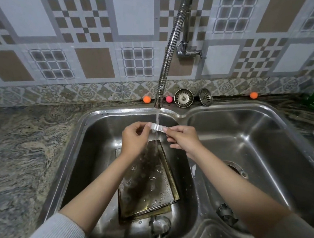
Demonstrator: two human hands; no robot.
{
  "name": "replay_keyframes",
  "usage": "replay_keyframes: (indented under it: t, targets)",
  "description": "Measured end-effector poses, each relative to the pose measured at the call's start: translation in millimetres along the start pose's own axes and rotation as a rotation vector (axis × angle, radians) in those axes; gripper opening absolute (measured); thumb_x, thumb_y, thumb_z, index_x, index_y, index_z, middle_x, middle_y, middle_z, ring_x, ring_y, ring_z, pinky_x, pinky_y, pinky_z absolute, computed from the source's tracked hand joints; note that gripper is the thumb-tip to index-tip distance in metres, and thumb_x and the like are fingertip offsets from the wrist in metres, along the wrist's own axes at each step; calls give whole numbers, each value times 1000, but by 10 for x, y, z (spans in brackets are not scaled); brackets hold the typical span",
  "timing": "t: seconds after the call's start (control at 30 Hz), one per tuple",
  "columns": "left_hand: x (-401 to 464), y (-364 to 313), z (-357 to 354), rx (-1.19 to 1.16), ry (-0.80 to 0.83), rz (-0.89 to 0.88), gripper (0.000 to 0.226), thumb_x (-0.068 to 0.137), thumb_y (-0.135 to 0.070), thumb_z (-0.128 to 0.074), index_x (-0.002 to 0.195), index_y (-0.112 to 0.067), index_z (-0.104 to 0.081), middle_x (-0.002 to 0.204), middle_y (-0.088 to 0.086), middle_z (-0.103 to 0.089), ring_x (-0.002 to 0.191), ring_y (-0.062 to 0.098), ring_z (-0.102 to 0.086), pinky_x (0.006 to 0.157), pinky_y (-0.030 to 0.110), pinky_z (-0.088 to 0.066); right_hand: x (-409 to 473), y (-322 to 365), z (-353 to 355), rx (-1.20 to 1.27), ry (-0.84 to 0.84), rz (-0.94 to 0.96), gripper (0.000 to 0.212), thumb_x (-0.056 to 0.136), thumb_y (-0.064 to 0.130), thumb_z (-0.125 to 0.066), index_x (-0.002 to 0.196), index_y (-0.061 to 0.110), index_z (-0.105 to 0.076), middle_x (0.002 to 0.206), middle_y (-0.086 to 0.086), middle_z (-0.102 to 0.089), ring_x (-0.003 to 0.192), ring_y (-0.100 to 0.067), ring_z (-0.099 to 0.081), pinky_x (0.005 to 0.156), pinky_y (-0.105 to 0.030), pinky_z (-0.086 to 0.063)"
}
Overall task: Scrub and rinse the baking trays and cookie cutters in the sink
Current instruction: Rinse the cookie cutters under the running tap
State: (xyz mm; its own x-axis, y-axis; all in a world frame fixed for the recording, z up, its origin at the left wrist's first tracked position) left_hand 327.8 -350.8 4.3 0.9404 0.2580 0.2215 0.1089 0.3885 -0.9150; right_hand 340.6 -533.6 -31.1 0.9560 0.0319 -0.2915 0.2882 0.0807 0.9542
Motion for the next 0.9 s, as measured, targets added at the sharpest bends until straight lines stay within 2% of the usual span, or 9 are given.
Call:
replay_keyframes:
  t: [0.07, 0.23, 0.37, 0.47, 0.6, 0.7, 0.77, 0.83, 0.9]
  targets:
    - [39, 19, 81, 13, -51, 17, 16, 90, -27, -61, 83, -17, -71, 73, -6, -69, 69, 5, -62, 63, 14, -46, 32, 52, -88, 17, -4, -20, 29, 79, 33, -75, 93, 9, -69, 76, 2, -67, 67, -8, -60, 69, -29, -55]
    - [116, 85, 173, 48, -71, 16, 24, 91, -33, -58, 87, -15, -73, 77, -5, -71, 75, 12, -66, 69, 27, -50, 68, 120, -193, 17, 14, -61, 34, 78, 39, -75, 95, 10, -69, 79, 1, -69, 72, -10, -63, 73, -33, -56]
    - [77, 57, 134, 50, -54, 14, 23, 91, -31, -58, 85, -14, -73, 75, -7, -70, 71, 7, -63, 65, 18, -45, 50, 46, -144, 24, 13, -89, 29, 77, 40, -75, 86, 13, -68, 78, 1, -68, 72, -10, -64, 65, -28, -54]
    - [23, -3, 13, 43, -13, 9, 22, 91, -30, -58, 81, -16, -72, 69, -10, -67, 63, 0, -59, 58, 9, -41, 15, -8, -19, 45, 3, -106, 34, 75, 39, -76, 90, 10, -68, 75, 0, -67, 70, -11, -63, 65, -28, -54]
    - [-30, -34, -214, 10, 79, 3, 23, 92, -29, -58, 75, -18, -69, 59, -11, -61, 53, -2, -50, 53, 13, -38, -65, -47, 353, -12, -35, -89, 28, 74, 37, -77, 86, 12, -70, 74, -1, -68, 71, -12, -63, 71, -32, -55]
    - [-53, -7, -346, 15, 156, 12, 20, 92, -29, -58, 82, -17, -71, 67, -7, -65, 62, 6, -57, 60, 22, -45, -200, -42, 739, -122, -40, -41, 26, 76, 35, -76, 85, 11, -72, 79, -4, -71, 71, -10, -64, 63, -25, -53]
    - [-103, 4, -437, 50, 221, -1, 17, 92, -27, -58, 89, -17, -70, 75, -3, -68, 70, 13, -63, 67, 26, -49, -318, -51, 1044, -269, -39, -13, 20, 79, 31, -73, 87, 12, -73, 83, -5, -72, 73, -9, -64, 64, -24, -52]
    - [-233, 35, -549, 92, 326, -14, 15, 92, -23, -59, 99, -16, -70, 85, -2, -69, 78, 12, -64, 72, 22, -50, -437, -89, 1342, -472, -18, 17, 11, 80, 25, -72, 83, 15, -74, 81, -3, -72, 72, -8, -64, 66, -23, -51]
    - [-455, 121, -692, 161, 505, -65, 19, 90, -21, -62, 107, -15, -68, 96, -3, -68, 85, 7, -63, 78, 14, -49, -537, -212, 1605, -673, 21, 11, 2, 78, 19, -73, 75, 19, -73, 74, 5, -71, 64, 3, -62, 64, -12, -47]
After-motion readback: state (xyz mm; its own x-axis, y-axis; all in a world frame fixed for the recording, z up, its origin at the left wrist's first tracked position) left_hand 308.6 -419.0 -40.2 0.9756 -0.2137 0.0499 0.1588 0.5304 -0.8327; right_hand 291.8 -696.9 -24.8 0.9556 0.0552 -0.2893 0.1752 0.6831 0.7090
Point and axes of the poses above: each hand's wrist, its own x-axis towards the middle knuckle, its own z-axis out of the back of the hand, y = z × x, the point moved 10 cm from there along x, towards the middle knuckle
